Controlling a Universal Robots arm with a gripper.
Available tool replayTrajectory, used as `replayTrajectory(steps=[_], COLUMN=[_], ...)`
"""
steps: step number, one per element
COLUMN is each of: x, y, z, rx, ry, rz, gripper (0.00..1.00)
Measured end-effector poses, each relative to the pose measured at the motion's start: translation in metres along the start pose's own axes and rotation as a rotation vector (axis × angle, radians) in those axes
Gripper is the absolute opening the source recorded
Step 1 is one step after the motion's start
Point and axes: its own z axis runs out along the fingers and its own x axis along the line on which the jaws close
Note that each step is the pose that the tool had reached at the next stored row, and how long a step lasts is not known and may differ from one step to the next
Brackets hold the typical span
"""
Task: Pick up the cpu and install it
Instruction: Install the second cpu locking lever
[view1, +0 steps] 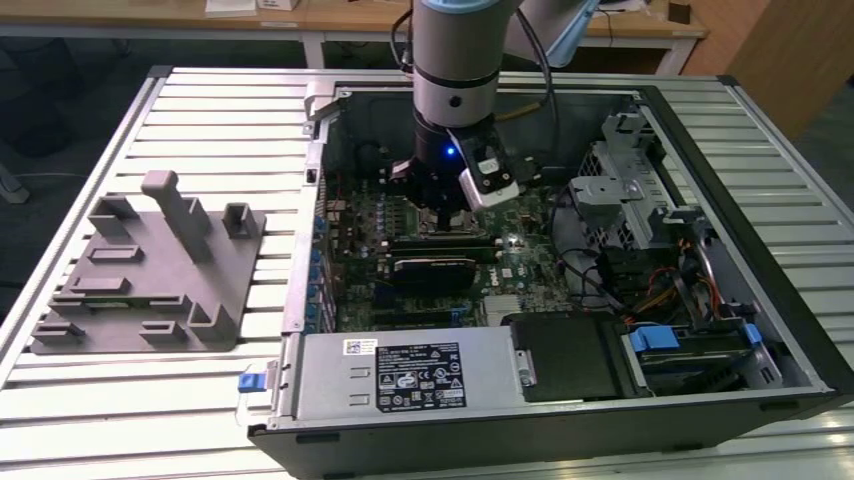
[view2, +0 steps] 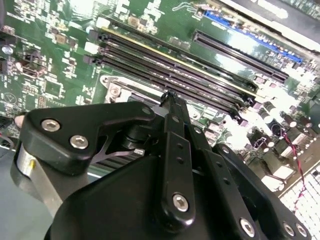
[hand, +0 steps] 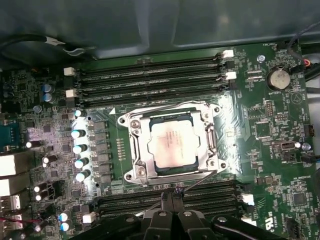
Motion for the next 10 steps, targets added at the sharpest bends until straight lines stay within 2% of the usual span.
replayTrajectory(steps=[10], x=[0.0176], y=[-0.0031], z=[0.0034], rx=[-0.0026], ry=[0.0003], rz=[0.0], gripper=[0.11])
